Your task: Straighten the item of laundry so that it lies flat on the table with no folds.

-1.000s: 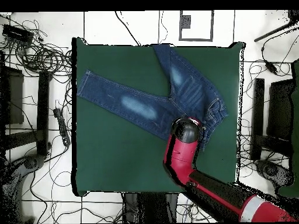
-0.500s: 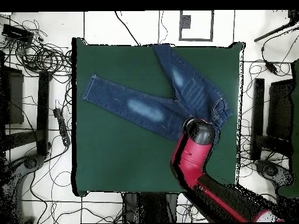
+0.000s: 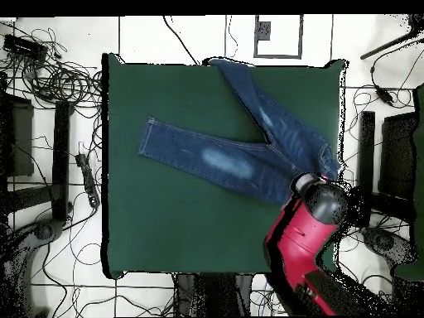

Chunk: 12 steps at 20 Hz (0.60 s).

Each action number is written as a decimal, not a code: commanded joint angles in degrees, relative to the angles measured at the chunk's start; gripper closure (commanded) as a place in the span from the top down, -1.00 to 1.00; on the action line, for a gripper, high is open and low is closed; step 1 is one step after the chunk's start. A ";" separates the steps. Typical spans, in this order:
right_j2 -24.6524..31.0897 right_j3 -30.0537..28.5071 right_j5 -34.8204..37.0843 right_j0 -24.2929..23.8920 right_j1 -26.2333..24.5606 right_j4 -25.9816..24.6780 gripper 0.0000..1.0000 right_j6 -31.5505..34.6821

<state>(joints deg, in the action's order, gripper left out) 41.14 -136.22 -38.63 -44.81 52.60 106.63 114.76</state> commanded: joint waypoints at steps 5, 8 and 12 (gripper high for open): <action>-2.58 -8.23 4.05 0.30 4.63 4.62 -1.00 -15.37; -3.37 -6.49 2.49 1.51 2.87 2.21 -1.00 -15.93; -1.96 -4.40 -0.40 2.14 1.20 5.42 1.00 -19.12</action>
<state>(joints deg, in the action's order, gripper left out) 38.13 -137.90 -36.94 -45.45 55.51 106.52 114.76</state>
